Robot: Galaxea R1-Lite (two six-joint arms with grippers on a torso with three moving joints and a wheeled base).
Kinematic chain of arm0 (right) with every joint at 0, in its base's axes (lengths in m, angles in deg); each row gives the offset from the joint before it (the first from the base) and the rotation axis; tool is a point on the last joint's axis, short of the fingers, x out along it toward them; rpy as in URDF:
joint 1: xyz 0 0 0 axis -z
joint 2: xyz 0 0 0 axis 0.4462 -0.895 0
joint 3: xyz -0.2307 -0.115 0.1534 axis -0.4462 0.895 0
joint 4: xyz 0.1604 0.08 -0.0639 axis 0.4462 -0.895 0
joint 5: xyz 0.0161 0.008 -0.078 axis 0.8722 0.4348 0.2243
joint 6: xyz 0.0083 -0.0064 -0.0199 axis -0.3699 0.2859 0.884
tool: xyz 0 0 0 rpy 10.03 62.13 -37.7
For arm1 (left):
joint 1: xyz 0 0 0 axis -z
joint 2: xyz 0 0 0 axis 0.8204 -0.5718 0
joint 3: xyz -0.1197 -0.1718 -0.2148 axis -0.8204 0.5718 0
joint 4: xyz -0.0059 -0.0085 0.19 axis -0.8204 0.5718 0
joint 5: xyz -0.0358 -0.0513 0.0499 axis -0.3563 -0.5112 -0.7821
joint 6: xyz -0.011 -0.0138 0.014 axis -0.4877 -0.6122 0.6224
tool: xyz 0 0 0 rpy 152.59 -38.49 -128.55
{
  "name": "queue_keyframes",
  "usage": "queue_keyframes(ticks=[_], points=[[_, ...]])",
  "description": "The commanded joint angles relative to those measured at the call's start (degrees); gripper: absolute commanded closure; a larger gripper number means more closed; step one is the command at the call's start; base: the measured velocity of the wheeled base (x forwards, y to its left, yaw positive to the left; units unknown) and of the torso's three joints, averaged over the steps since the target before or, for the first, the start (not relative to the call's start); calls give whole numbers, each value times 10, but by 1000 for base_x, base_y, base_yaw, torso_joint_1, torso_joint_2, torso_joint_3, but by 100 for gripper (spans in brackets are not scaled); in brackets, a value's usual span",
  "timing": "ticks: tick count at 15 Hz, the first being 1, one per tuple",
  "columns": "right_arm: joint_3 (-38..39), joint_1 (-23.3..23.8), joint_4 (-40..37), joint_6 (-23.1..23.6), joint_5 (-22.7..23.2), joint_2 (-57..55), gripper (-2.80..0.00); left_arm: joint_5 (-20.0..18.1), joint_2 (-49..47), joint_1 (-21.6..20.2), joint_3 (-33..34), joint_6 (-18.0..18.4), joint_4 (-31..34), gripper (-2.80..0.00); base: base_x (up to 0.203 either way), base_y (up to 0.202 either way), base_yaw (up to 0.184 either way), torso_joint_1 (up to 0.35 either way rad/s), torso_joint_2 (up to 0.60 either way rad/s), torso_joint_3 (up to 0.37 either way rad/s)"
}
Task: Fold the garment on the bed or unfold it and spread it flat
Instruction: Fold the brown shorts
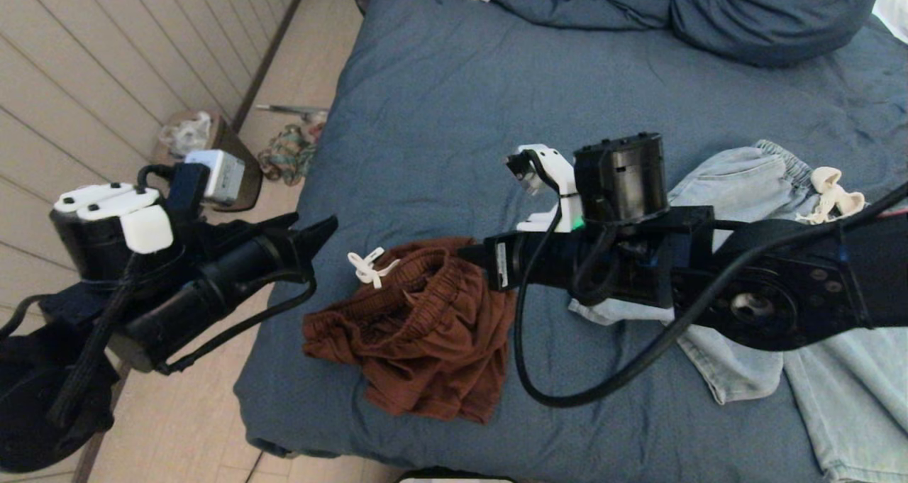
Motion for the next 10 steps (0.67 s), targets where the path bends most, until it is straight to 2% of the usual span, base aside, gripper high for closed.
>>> queue_keyframes(ticks=[1,3,7,8,10], points=[[-87,2,-23,-2,0,-81,0,12,-60,-5,-68,-18,37,0,0,0,0,0,0,0],[-159,2,-43,-4,-2,-134,0,20,-90,-6,-73,-27,38,0,0,0,0,0,0,0],[-287,-7,-98,-26,-15,-227,0,21,-93,-6,-51,-48,28,0,0,0,0,0,0,0],[-299,-13,-110,-28,-23,-237,0,20,-92,-6,-46,-49,28,0,0,0,0,0,0,0],[-274,-15,-115,-29,-24,-230,0,19,-91,-7,-40,-50,28,0,0,0,0,0,0,0]])
